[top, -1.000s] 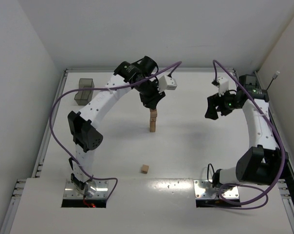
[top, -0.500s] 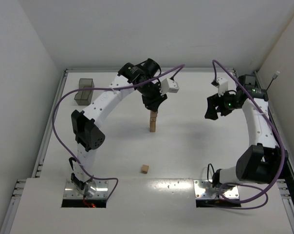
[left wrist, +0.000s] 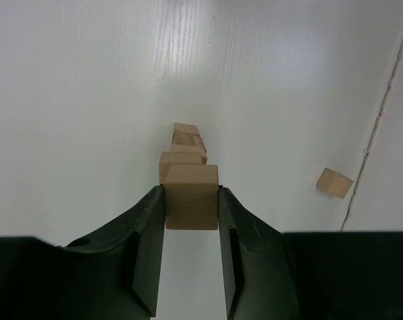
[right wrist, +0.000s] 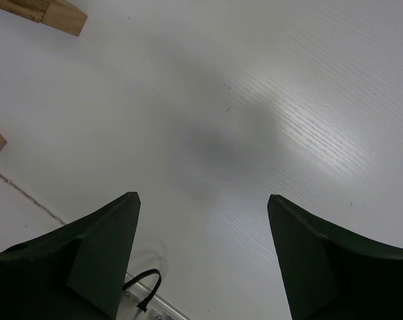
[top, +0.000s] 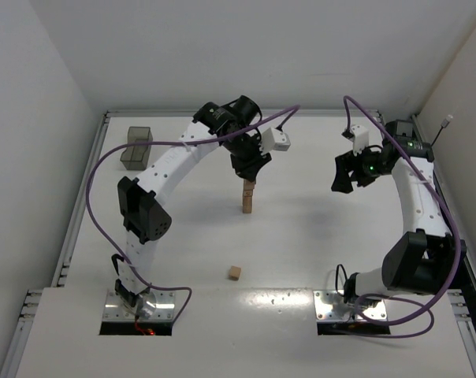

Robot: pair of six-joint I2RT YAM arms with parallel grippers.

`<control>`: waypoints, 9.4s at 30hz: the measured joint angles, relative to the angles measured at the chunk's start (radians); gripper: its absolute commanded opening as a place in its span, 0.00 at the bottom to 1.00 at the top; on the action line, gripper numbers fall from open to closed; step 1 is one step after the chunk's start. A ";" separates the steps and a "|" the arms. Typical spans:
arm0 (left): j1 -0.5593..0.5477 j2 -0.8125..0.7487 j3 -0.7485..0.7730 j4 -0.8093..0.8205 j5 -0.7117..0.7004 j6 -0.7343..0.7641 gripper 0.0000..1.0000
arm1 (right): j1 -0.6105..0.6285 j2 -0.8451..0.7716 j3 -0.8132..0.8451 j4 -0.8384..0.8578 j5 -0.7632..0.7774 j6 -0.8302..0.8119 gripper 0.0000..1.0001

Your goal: Build the wood block tower

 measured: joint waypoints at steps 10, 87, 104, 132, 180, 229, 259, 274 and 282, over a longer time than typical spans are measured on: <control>0.000 0.002 0.000 0.000 0.000 0.002 0.03 | 0.000 0.011 0.002 0.000 0.000 -0.004 0.74; 0.004 0.011 0.008 0.000 -0.027 -0.018 0.03 | 0.000 0.041 0.018 -0.009 -0.019 -0.011 0.74; 0.004 0.011 0.008 0.000 -0.037 -0.017 0.20 | 0.000 0.046 0.018 -0.011 -0.019 -0.011 0.74; 0.021 -0.002 0.029 0.031 -0.028 -0.074 0.69 | 0.000 0.060 0.018 -0.013 -0.027 -0.022 0.71; 0.882 -1.038 -1.109 0.728 -0.433 -0.796 0.99 | 1.430 0.320 -0.228 0.551 0.383 0.343 0.45; 0.893 -0.988 -1.149 0.798 -0.348 -0.791 0.99 | 1.382 0.314 -0.264 0.498 0.323 0.249 0.00; 0.875 -0.832 -1.089 0.768 0.162 -0.624 0.99 | 0.872 0.250 0.731 -0.269 0.126 -0.386 0.00; 0.813 -0.764 -1.017 0.769 0.165 -0.608 0.99 | 0.764 0.455 0.896 -0.326 0.102 -0.386 0.00; 0.813 -0.751 -1.017 0.771 0.168 -0.609 0.99 | 0.771 0.486 0.907 -0.326 0.094 -0.386 0.00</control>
